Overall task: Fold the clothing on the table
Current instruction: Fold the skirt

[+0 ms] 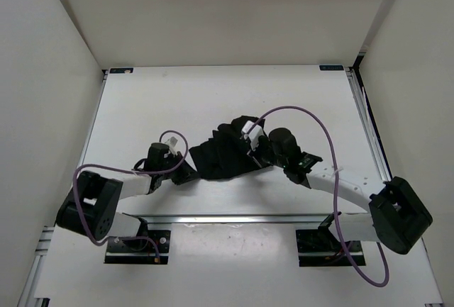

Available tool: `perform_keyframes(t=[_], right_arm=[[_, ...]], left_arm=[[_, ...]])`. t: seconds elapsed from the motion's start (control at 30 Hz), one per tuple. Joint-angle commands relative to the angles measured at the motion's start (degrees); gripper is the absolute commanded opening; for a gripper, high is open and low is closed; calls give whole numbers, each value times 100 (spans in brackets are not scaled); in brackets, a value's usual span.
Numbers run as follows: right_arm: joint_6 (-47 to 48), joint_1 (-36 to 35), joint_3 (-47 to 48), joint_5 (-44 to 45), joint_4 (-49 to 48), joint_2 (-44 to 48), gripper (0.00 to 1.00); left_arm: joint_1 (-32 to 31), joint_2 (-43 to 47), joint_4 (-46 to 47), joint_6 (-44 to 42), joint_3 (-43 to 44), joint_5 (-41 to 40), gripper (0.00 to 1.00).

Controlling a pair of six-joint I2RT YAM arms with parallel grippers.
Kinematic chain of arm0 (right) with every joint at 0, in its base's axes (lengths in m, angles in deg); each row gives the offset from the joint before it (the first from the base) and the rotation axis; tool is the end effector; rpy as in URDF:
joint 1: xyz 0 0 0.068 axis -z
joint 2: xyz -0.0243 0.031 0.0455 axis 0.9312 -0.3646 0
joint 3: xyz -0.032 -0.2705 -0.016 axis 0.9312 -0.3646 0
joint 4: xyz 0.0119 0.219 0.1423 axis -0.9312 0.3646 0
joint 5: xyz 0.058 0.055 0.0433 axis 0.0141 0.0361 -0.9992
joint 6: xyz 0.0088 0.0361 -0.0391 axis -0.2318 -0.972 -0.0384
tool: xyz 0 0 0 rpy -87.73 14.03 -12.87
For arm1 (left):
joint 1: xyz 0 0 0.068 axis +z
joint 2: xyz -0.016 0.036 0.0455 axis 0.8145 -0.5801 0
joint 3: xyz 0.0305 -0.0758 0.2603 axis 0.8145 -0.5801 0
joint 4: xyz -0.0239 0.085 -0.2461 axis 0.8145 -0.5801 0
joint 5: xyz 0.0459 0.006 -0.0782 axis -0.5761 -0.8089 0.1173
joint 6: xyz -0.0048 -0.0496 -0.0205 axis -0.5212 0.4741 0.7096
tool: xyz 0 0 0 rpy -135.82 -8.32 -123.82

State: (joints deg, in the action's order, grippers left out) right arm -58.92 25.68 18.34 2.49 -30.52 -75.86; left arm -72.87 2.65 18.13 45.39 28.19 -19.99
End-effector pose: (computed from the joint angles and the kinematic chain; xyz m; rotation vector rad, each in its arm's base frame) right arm 0.1964 0.1873 0.2200 -1.0593 1.7229 0.3872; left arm 0.1939 -0.0797 0.1098 -0.4422 2.5360 -1.0048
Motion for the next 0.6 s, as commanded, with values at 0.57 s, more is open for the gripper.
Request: perform_keyframes(t=[0.57], right_arm=[[795,-891,859,688,-963,-760,3]], left_arm=[[-725,-1412,265,-327,676,188,0]])
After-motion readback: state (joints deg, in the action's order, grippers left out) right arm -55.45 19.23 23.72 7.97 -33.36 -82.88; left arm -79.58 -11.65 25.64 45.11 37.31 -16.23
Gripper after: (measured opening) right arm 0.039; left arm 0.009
